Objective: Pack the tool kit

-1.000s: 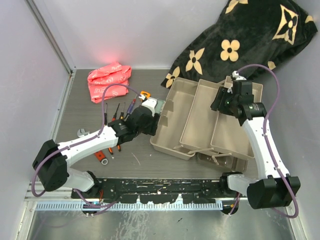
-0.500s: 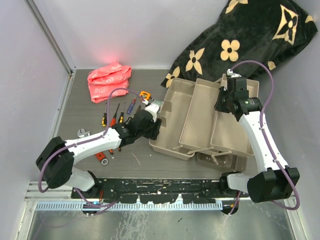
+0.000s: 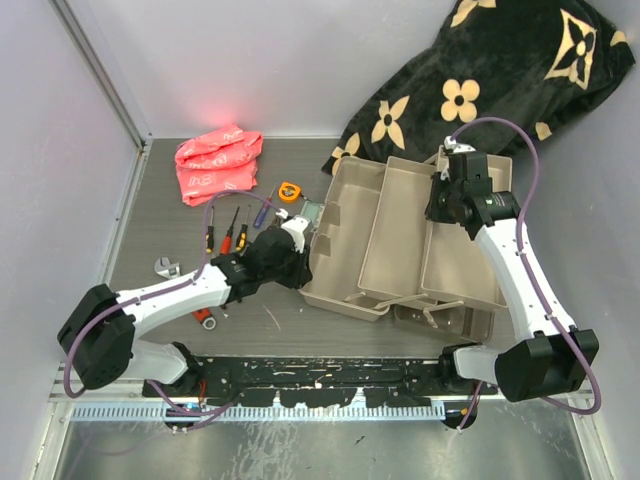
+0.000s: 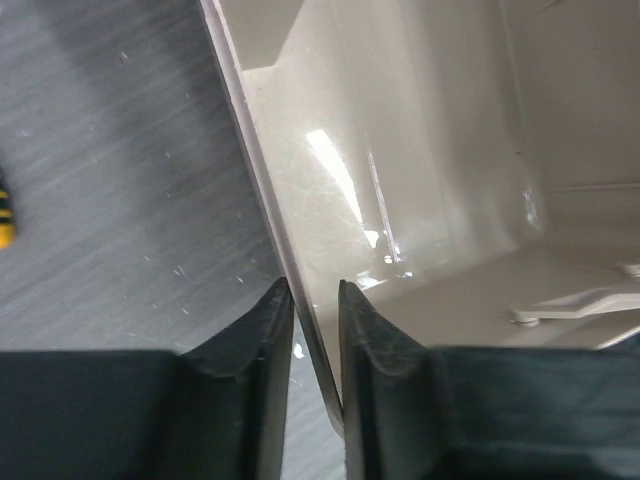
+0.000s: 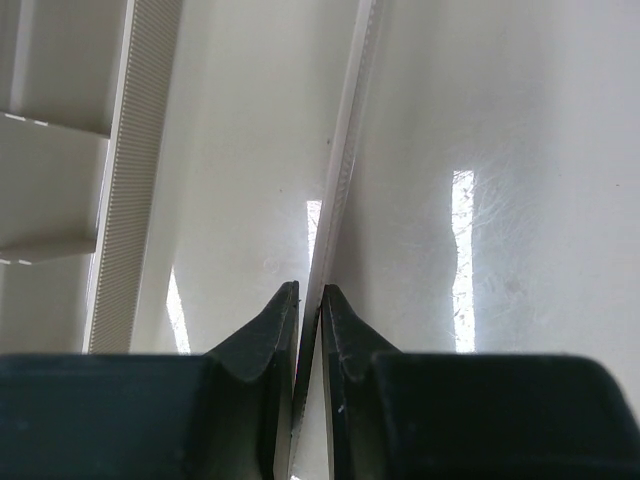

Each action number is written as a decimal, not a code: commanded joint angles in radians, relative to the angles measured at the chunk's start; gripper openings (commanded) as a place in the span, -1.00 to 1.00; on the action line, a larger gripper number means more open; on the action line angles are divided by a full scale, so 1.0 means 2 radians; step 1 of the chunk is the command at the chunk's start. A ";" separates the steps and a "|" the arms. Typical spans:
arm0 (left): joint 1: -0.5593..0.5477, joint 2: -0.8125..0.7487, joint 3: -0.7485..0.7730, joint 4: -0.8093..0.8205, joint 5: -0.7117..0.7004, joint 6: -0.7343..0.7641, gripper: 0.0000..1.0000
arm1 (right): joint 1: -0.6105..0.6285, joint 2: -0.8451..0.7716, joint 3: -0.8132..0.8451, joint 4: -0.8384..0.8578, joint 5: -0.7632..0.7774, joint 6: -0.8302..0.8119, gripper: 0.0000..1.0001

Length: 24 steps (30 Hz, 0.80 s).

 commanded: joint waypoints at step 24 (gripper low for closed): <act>0.001 -0.095 -0.031 -0.037 0.238 0.011 -1.00 | 0.079 -0.028 0.011 0.019 -0.057 -0.024 -0.85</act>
